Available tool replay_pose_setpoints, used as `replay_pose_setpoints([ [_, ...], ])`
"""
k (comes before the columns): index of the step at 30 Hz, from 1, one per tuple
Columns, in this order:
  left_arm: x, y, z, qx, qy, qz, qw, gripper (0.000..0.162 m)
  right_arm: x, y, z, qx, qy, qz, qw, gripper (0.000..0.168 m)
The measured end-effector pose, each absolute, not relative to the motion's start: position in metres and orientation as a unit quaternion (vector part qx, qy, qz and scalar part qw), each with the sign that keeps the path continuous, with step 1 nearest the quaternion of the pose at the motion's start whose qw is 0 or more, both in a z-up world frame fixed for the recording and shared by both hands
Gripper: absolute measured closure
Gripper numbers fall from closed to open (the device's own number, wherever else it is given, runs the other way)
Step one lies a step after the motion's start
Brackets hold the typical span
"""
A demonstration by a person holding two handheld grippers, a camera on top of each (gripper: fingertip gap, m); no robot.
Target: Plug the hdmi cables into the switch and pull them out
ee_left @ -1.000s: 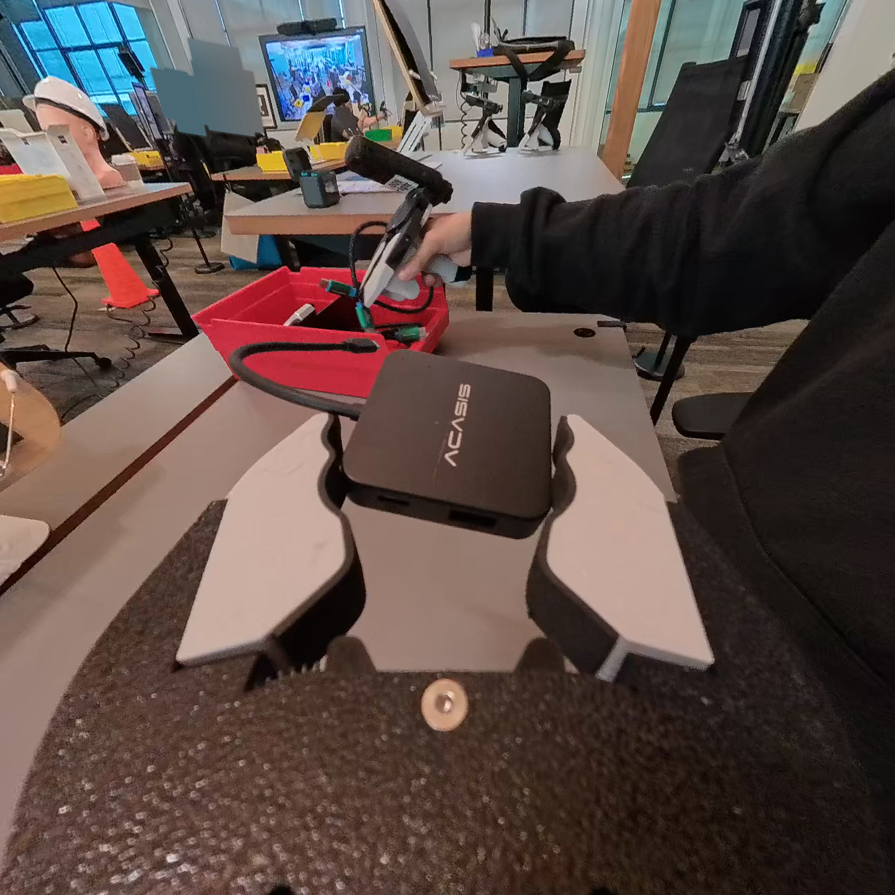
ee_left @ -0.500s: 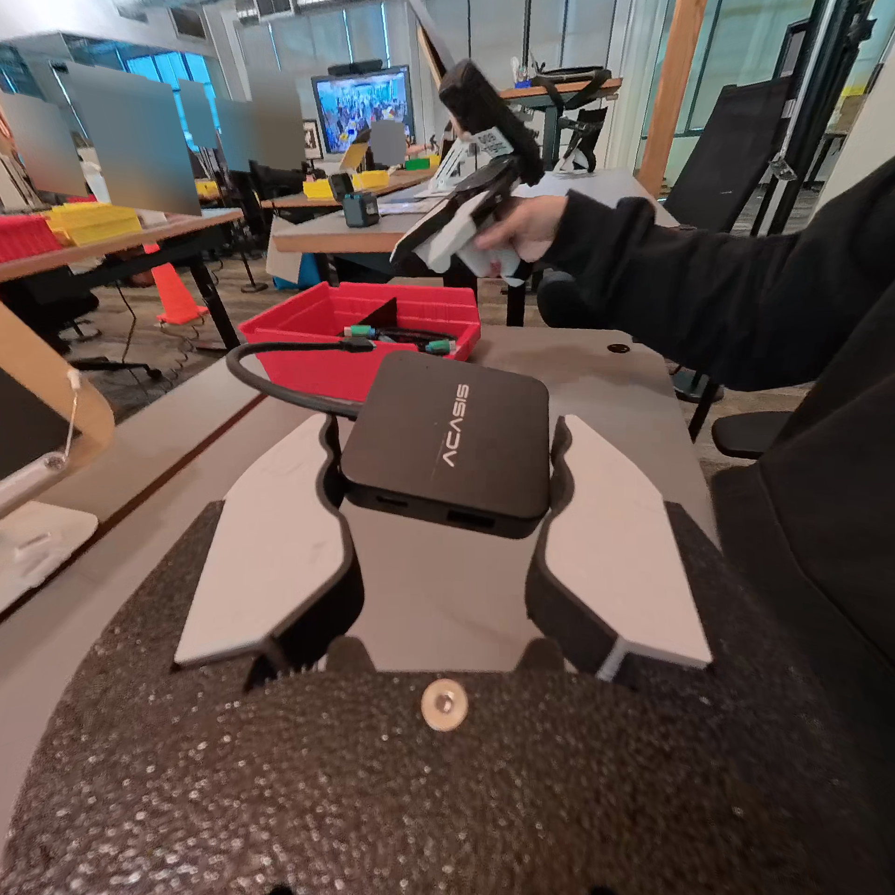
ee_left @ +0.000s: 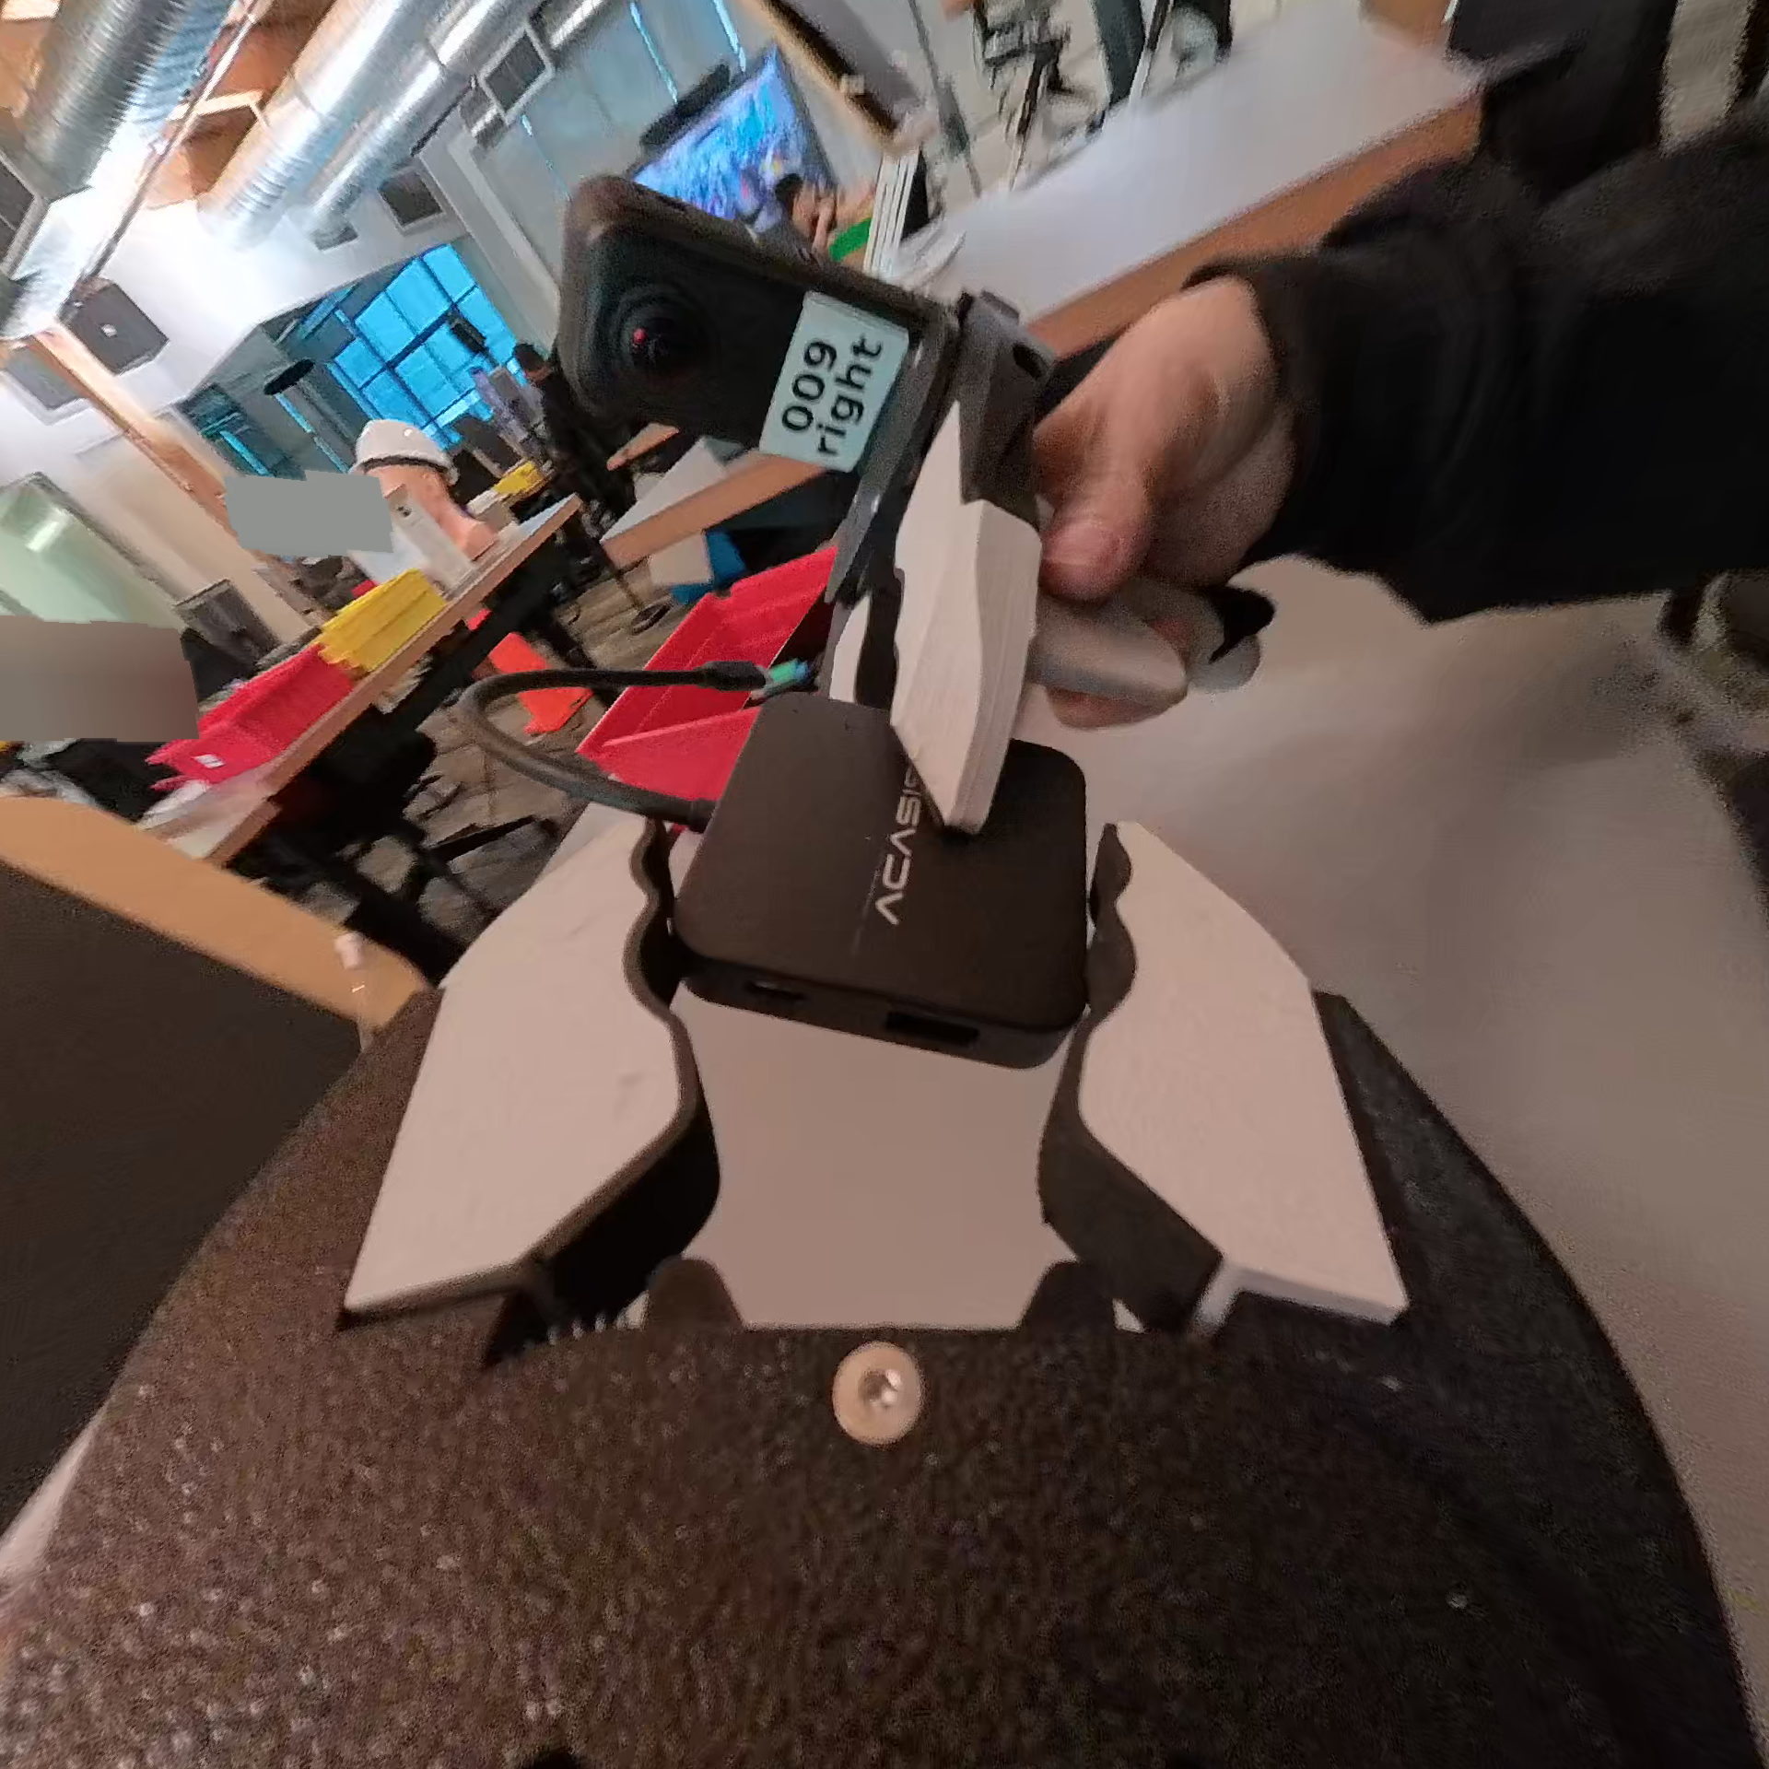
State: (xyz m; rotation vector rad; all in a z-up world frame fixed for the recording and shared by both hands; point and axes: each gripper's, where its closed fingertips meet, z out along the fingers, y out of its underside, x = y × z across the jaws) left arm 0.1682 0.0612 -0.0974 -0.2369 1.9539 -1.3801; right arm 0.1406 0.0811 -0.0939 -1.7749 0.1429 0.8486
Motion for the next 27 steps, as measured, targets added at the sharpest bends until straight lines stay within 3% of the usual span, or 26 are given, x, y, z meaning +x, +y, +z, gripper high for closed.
replay_pose_setpoints([
  [4,0.178,0.069,-0.108,-0.109,0.765,-0.489,0.405,0.081,0.145,0.086,-0.098,-0.749,0.083,0.359,0.551,0.154],
  [8,0.175,0.074,-0.094,-0.143,0.719,-0.549,0.402,0.094,0.179,0.064,-0.089,-0.757,0.109,0.287,0.577,0.154],
  [12,0.167,0.094,-0.087,-0.18,0.675,-0.602,0.386,0.102,0.275,-0.003,-0.073,-0.759,0.213,0.147,0.597,0.154],
  [16,0.16,0.1,-0.101,-0.208,0.673,-0.614,0.357,0.105,0.386,-0.082,-0.066,-0.725,0.339,0.1,0.592,0.154],
  [25,0.149,0.084,-0.136,-0.211,0.724,-0.577,0.313,0.11,0.509,-0.124,-0.133,-0.606,0.522,0.263,0.54,0.152],
  [27,0.148,0.083,-0.139,-0.211,0.731,-0.571,0.308,0.11,0.52,-0.115,-0.134,-0.559,0.542,0.291,0.556,0.137],
])
